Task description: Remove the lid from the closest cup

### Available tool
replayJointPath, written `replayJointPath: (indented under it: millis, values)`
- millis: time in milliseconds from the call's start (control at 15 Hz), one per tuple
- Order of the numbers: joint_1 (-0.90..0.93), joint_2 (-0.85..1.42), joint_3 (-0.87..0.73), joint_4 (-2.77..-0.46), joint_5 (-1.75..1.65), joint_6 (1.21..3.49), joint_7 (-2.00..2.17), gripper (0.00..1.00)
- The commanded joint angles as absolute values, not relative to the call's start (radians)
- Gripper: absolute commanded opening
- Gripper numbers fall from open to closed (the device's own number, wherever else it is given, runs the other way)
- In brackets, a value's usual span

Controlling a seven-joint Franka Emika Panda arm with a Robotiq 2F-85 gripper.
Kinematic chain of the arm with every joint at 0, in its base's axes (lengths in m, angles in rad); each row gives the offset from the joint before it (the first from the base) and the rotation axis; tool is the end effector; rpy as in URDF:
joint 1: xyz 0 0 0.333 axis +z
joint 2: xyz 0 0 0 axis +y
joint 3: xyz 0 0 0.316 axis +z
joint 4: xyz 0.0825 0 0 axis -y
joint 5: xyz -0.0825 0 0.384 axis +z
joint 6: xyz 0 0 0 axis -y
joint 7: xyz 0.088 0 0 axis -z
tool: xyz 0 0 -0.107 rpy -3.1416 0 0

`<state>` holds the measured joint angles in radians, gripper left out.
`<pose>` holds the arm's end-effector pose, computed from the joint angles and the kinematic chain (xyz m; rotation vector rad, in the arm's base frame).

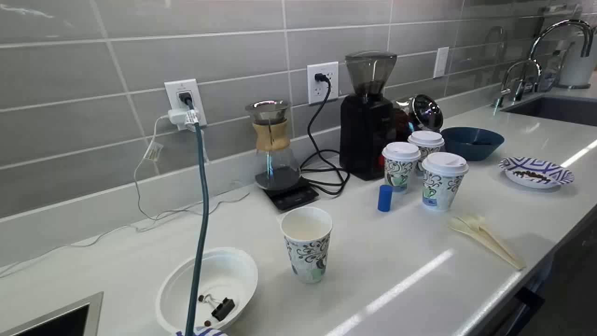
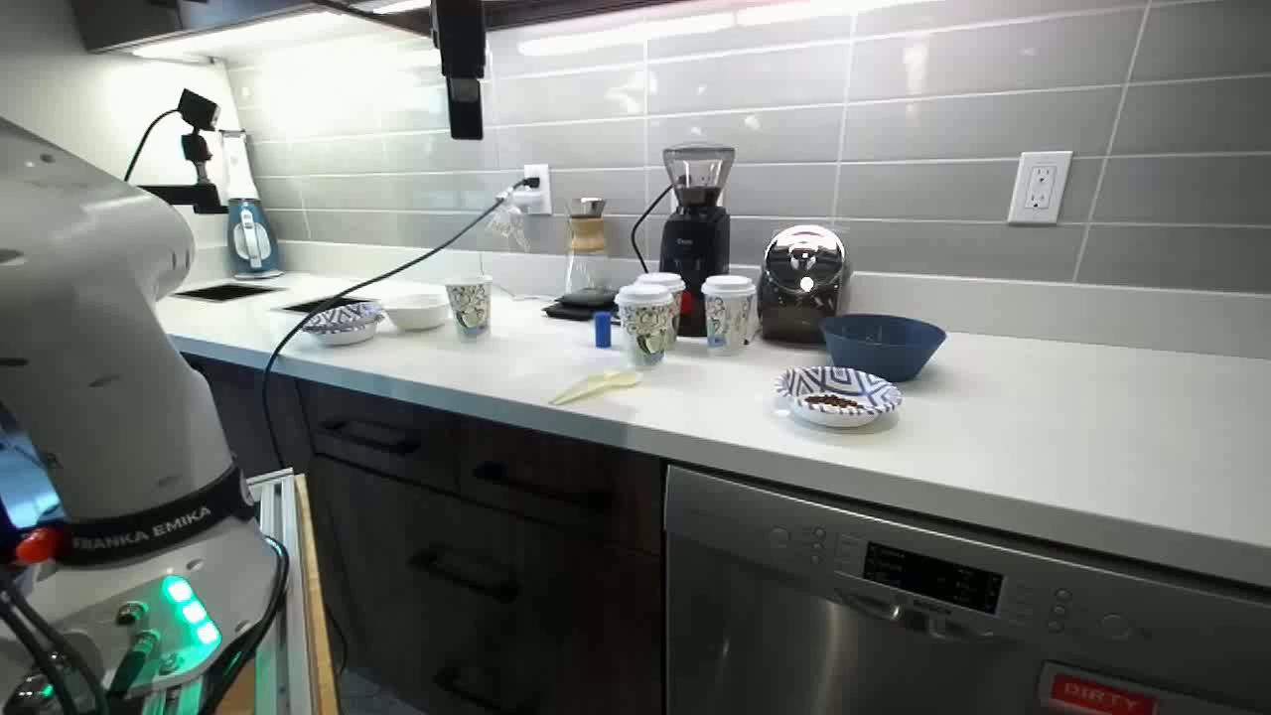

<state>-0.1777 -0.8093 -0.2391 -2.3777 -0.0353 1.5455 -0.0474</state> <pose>0.2678 -0.1452 0.5766 -2.9676 0.4393 0.0148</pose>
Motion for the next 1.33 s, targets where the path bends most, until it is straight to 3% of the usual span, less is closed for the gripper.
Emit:
replayJointPath:
  millis: [0, 867, 1267]
  values:
    - [-0.185, -0.807, -0.234, -2.375, -0.032, 1.543, -0.052, 1.00]
    - [-0.185, -0.807, -0.234, -2.374, -0.032, 1.544, -0.052, 1.00]
    - [-0.072, -0.839, -0.074, -2.444, 0.005, 1.663, -0.038, 1.00]
